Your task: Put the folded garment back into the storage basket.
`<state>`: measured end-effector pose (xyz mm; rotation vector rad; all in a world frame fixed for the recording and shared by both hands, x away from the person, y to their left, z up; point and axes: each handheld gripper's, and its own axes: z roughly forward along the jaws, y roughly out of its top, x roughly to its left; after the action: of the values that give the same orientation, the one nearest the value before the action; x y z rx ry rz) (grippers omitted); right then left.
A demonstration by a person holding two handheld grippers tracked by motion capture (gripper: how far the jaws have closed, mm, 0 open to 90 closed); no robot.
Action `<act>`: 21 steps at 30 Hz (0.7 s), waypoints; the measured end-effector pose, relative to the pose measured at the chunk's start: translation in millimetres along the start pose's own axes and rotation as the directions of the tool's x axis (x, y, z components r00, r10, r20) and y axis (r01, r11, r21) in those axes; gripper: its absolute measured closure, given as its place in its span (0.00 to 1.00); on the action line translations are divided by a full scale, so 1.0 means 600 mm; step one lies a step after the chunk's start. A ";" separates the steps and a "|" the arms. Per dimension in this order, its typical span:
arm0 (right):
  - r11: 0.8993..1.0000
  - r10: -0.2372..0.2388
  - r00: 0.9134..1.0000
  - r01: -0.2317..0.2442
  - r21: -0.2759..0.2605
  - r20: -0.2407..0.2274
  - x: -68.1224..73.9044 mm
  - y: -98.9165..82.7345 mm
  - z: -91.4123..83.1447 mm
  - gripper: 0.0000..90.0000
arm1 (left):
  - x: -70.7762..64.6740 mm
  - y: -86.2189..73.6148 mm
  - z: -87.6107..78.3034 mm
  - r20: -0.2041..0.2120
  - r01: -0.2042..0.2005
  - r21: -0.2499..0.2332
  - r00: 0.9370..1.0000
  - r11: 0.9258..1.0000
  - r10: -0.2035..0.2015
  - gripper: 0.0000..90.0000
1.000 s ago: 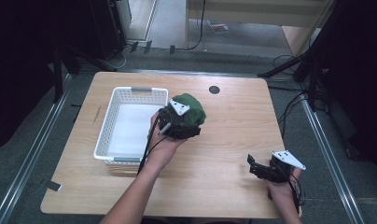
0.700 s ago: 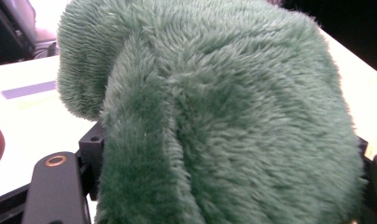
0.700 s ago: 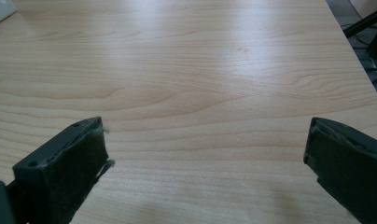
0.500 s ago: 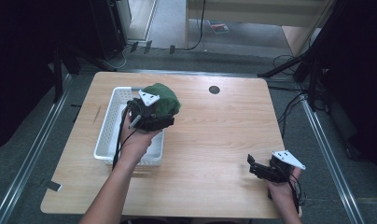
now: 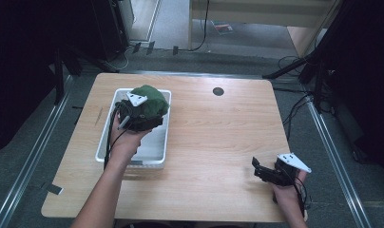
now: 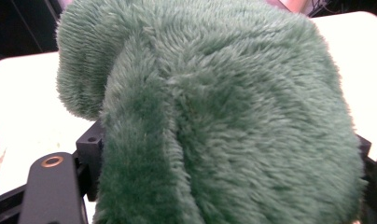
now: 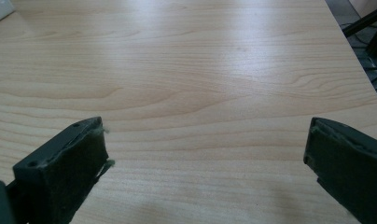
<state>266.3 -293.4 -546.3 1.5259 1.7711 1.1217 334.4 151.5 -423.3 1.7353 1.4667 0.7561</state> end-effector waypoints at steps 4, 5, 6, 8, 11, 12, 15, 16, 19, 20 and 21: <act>1.000 0.000 1.000 0.000 -0.001 0.000 0.000 0.000 0.000 0.00 | 0.016 -0.013 0.020 -0.008 0.007 0.007 1.000 1.000 -0.007 0.22; 1.000 0.000 1.000 0.000 -0.001 0.000 0.000 0.000 0.000 0.00 | 0.020 -0.016 0.024 -0.008 0.015 0.007 1.000 1.000 -0.015 0.22; 1.000 0.000 1.000 0.000 0.000 0.000 0.000 0.000 0.000 0.00 | 0.024 -0.018 0.029 -0.009 0.019 0.007 1.000 1.000 -0.019 0.21; 1.000 0.001 1.000 -0.001 0.000 0.000 0.000 0.000 0.000 0.00 | 0.031 -0.022 0.038 -0.016 0.029 0.012 0.999 0.999 -0.029 0.21; 1.000 0.001 1.000 -0.001 0.000 0.001 0.000 0.000 0.000 0.00 | 0.042 -0.029 0.054 -0.026 0.030 0.031 0.999 0.999 -0.029 0.21; 1.000 0.001 1.000 -0.001 0.000 0.001 0.000 0.000 0.000 0.00 | 0.044 -0.032 0.058 -0.031 0.031 0.035 0.999 0.999 -0.030 0.21; 1.000 0.001 1.000 -0.001 0.000 0.001 0.000 0.000 0.000 0.00 | 0.052 -0.040 0.072 -0.041 0.035 0.062 0.999 0.997 -0.033 0.21; 1.000 0.001 1.000 -0.001 0.000 0.000 0.000 0.000 0.000 0.00 | 0.054 -0.042 0.078 -0.049 0.035 0.068 0.998 0.997 -0.032 0.21; 1.000 0.000 1.000 0.000 0.000 0.000 0.000 0.000 0.000 0.00 | 0.057 -0.046 0.088 -0.050 0.031 0.093 0.998 0.995 -0.026 0.21; 1.000 0.001 1.000 -0.001 0.000 0.000 0.000 0.000 0.000 0.00 | 0.056 -0.050 0.096 -0.067 0.006 0.115 0.998 0.993 0.002 0.21; 1.000 0.000 1.000 0.000 0.000 0.000 0.000 0.000 0.000 0.00 | 0.056 -0.050 0.096 -0.067 0.006 0.115 0.998 0.993 0.002 0.21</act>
<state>266.4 -293.4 -546.3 1.5260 1.7708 1.1223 370.5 178.1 -481.0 1.8093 1.5854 0.7481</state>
